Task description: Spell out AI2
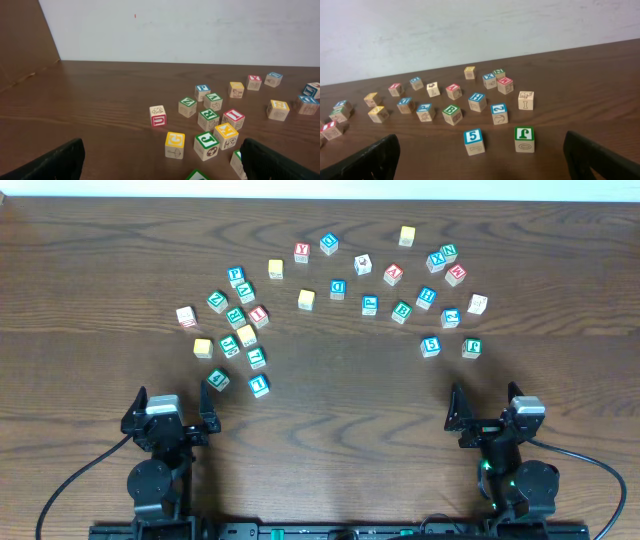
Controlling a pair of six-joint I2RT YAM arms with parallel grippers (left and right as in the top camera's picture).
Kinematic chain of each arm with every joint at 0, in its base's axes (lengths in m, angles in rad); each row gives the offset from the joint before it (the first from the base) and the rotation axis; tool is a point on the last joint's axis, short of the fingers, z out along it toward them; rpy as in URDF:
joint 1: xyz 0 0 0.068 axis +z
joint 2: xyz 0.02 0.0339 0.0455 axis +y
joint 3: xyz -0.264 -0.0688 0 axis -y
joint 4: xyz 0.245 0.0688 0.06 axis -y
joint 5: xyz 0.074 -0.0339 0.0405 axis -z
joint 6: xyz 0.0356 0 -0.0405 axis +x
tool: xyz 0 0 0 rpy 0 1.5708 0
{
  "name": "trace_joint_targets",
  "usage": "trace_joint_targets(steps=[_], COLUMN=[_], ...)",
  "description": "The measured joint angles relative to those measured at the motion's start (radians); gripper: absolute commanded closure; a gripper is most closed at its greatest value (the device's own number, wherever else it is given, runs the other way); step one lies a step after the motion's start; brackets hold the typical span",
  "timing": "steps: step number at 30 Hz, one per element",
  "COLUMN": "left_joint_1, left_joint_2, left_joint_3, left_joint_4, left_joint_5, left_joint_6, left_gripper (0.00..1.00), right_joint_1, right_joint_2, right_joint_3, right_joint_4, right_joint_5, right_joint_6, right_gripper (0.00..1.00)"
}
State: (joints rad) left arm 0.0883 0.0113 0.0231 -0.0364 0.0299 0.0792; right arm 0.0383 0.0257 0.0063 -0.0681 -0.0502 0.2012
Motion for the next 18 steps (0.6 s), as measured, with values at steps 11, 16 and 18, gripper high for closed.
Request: trace_joint_targets(steps=[11,16,18], left_joint_1=[0.000,0.000,0.000], left_joint_2=[0.000,0.000,0.000], left_joint_3=[0.000,0.000,0.000], left_joint_4=[0.000,0.000,0.000], left_joint_5=[0.000,0.000,0.003], left_joint_6=[0.000,-0.028,-0.059], left_gripper=[0.02,0.02,0.03], right_joint_1=[0.000,0.000,0.000], right_joint_2=[0.000,0.000,0.000], right_joint_3=[0.000,0.000,0.000], right_joint_4=[0.000,0.000,0.000], right_joint_5=[0.000,0.000,0.000], right_joint_6=[0.000,0.000,0.000], right_gripper=[0.01,0.01,0.01])
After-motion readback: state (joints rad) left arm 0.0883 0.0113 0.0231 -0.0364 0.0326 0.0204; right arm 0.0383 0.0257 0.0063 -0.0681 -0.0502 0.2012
